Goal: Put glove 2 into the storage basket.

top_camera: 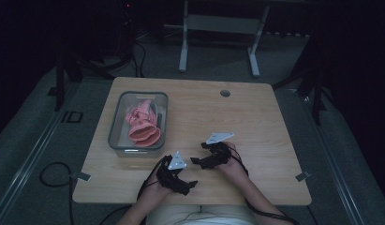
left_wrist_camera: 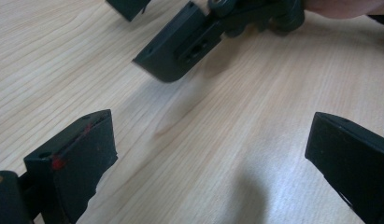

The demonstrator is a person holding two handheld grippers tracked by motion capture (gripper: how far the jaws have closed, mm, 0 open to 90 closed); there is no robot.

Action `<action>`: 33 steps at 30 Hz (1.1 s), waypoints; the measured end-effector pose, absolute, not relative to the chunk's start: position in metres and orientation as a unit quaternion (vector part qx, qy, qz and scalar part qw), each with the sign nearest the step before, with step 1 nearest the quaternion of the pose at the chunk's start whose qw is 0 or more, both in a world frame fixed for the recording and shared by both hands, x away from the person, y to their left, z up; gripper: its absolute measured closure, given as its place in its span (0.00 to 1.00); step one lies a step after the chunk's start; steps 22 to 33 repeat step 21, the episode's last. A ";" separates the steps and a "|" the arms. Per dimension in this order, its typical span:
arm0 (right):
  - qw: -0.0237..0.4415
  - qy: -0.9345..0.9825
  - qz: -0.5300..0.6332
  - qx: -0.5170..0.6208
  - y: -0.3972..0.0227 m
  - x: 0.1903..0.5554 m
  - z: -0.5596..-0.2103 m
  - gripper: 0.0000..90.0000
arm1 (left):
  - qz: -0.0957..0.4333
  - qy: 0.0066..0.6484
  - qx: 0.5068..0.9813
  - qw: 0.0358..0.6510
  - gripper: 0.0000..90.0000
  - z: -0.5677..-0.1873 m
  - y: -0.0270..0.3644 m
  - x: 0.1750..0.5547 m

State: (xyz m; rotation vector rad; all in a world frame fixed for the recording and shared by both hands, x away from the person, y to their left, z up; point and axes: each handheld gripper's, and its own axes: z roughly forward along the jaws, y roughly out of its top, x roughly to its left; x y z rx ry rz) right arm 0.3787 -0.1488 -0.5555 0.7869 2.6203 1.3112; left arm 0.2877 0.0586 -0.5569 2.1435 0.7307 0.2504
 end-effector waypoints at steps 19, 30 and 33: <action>0.059 0.862 0.429 0.262 -0.150 0.380 -0.559 0.17 | 0.112 0.286 0.855 0.417 0.02 -0.558 0.060 0.283; 0.060 0.862 0.429 0.262 -0.150 0.380 -0.559 0.17 | 0.112 0.287 0.855 0.417 0.02 -0.558 0.060 0.283; 0.060 0.862 0.429 0.262 -0.150 0.380 -0.559 0.17 | 0.112 0.287 0.855 0.417 0.02 -0.558 0.060 0.283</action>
